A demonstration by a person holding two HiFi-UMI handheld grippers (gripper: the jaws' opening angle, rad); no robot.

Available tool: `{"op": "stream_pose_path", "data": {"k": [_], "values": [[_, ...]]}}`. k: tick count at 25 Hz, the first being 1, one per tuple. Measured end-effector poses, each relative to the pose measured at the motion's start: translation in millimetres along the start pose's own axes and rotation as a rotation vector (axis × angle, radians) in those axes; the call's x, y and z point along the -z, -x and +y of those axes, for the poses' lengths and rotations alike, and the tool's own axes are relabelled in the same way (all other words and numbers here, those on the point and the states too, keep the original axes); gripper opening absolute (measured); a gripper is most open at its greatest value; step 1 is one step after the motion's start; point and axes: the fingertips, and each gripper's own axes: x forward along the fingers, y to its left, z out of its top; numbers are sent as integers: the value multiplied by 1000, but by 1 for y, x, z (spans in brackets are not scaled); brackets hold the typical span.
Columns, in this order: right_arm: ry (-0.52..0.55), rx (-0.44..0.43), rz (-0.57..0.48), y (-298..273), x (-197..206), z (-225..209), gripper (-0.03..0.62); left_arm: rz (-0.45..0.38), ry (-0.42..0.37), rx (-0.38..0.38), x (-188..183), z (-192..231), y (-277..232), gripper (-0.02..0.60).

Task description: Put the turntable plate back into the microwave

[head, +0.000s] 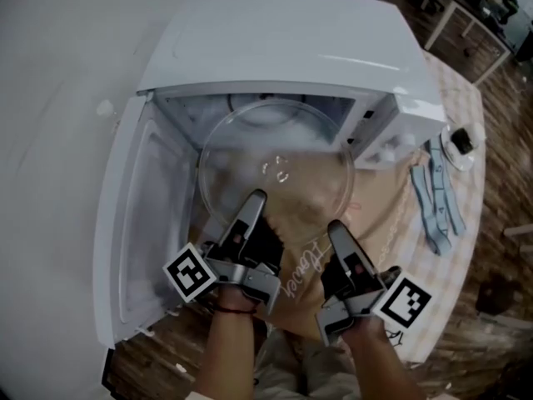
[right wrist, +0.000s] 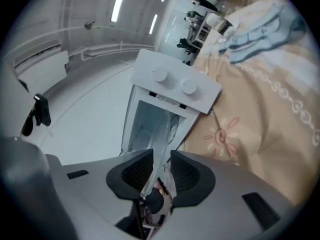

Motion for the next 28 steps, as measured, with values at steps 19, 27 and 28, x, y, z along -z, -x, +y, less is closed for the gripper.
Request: {"op": "stream_pose_path", "data": {"k": [19,27,28], "values": [[-361,-221,90,-57,27,4,46,26,-13,-1,-8,3,-7,40],[-347,-227,112,-69,26,-4,46,122,-125,-50,0,2,2,129],[-345,-228,115,-72,25,-5,46,128,-140,-81,2,6,6,129]]}}
